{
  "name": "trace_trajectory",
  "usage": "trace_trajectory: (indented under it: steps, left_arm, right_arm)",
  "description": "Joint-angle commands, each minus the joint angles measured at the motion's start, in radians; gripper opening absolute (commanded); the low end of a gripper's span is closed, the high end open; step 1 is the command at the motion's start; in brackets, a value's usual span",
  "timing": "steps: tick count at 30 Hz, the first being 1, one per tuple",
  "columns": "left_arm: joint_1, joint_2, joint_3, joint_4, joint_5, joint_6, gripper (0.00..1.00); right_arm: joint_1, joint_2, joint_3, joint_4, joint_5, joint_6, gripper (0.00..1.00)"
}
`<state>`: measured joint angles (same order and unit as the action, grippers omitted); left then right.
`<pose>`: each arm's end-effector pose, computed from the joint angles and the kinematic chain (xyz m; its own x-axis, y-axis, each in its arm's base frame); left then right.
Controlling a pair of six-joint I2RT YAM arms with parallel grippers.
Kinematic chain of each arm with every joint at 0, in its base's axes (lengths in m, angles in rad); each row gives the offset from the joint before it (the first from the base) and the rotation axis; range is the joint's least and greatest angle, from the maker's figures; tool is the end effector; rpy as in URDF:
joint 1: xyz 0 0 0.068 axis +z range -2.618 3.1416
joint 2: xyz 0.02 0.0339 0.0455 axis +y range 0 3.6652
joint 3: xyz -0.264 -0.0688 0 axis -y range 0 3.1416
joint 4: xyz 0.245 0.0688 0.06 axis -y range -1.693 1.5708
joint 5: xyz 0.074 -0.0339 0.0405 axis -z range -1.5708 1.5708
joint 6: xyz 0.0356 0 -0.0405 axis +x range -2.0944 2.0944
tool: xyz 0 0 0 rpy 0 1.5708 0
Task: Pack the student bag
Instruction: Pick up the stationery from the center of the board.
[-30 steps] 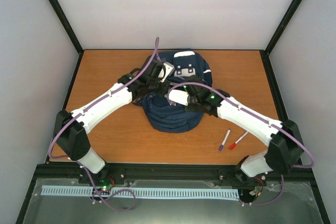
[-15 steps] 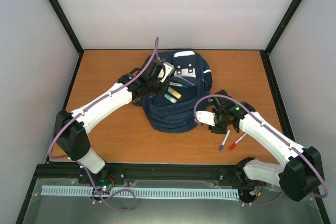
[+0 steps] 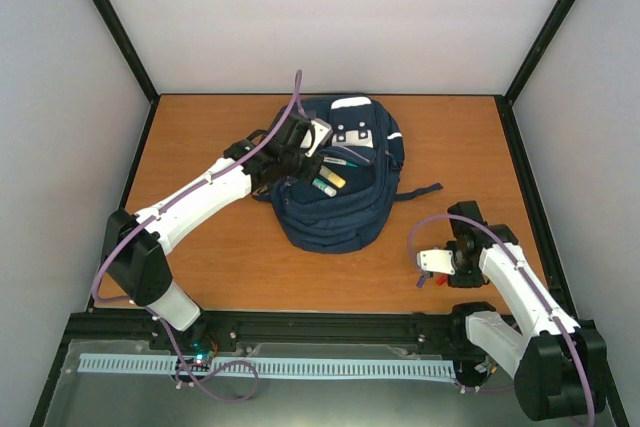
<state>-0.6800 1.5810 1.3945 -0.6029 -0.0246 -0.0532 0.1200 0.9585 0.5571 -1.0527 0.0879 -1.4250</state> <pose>0.2741 -0.2205 0.3132 -0.5840 0.4039 -0.7042 0.5849 0.8109 -0.0200 0.1294 0.0125 0.1803 -0.0353 -0.9970 0.0694 -0.9914 0.0262 -0.1279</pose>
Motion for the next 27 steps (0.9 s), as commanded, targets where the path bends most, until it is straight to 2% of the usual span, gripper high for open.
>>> trace_trajectory:
  steps: [1,12,24,27]
  left_arm:
    - [0.000,-0.045,0.068,0.017,0.027,-0.043,0.01]
    - [-0.001,-0.046,0.069,0.015,0.034,-0.040,0.01]
    - [-0.001,-0.042,0.070,0.013,0.040,-0.038,0.01]
    - [-0.001,-0.041,0.070,0.012,0.041,-0.038,0.01]
  right_arm:
    - [-0.025,0.012,-0.014,0.087,0.064,-0.129,0.46]
    - [-0.026,0.138,-0.035,0.205,0.063,-0.166,0.41]
    - [-0.026,0.156,-0.112,0.248,0.087,-0.201,0.27]
    - [-0.025,0.139,-0.131,0.228,0.088,-0.215,0.16]
